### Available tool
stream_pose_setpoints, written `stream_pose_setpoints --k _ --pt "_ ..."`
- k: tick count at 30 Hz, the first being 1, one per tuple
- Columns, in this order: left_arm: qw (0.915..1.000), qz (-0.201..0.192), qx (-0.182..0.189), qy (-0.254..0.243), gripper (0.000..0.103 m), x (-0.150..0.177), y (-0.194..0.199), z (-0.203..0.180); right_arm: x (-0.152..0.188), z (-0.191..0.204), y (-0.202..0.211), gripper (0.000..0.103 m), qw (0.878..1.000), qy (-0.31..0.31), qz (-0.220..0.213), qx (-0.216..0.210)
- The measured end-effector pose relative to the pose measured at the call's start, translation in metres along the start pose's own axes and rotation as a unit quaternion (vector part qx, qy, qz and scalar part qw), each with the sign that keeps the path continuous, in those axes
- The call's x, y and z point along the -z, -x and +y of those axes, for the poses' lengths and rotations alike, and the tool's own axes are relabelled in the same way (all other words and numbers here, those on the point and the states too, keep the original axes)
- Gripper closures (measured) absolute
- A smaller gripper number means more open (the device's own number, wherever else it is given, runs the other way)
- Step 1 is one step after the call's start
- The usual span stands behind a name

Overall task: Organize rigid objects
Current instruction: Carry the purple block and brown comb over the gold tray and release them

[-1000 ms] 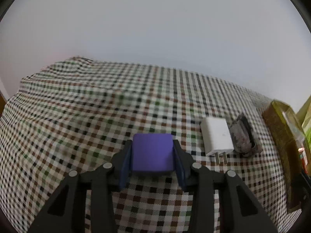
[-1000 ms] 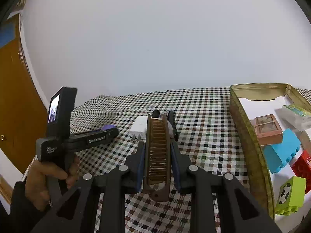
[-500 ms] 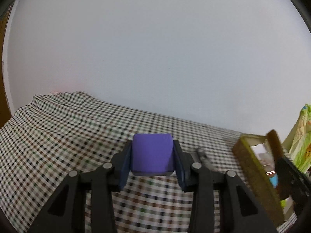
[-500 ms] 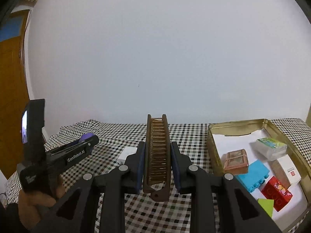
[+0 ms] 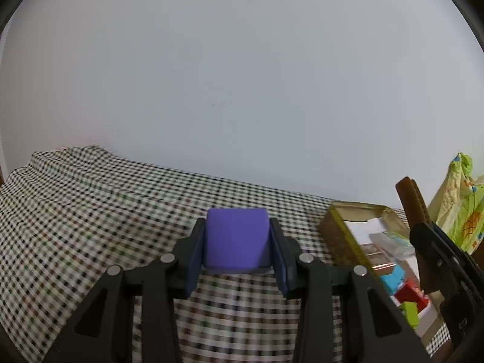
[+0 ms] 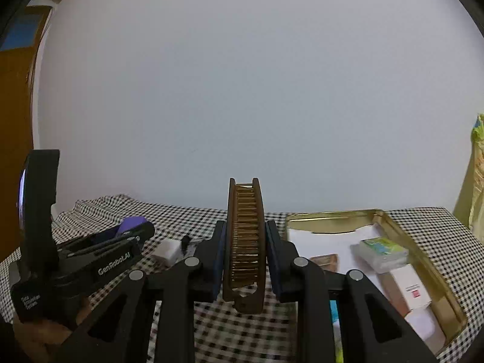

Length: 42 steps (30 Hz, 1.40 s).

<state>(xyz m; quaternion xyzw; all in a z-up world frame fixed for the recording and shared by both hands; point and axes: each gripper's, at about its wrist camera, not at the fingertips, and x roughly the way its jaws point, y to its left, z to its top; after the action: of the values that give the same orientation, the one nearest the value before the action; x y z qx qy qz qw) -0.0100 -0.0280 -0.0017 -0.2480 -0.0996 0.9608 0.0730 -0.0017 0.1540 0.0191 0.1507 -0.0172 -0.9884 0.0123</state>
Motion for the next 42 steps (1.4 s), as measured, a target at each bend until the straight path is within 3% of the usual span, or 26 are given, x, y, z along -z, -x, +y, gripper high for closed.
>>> stream_pose_setpoints --k 8,24,34,42 --pt "0.9992 0.002 0.031 -0.025 0.064 -0.002 0.002 -0.064 -0.006 -0.041 0.007 0.076 0.999 -0.015 -0.011 0.03" --pt "0.9941 0.005 0.073 -0.08 0.064 -0.004 -0.001 -0.148 -0.016 -0.106 0.01 0.075 0.996 -0.049 -0.006 0.077" --pt "0.9872 0.031 0.095 -0.124 0.064 0.008 -0.004 -0.192 -0.013 -0.141 0.002 0.075 0.992 -0.05 0.035 0.11" --pt "0.9811 0.073 0.1 -0.149 0.064 0.018 -0.018 -0.221 -0.003 -0.165 -0.019 0.075 0.99 -0.05 0.089 0.102"
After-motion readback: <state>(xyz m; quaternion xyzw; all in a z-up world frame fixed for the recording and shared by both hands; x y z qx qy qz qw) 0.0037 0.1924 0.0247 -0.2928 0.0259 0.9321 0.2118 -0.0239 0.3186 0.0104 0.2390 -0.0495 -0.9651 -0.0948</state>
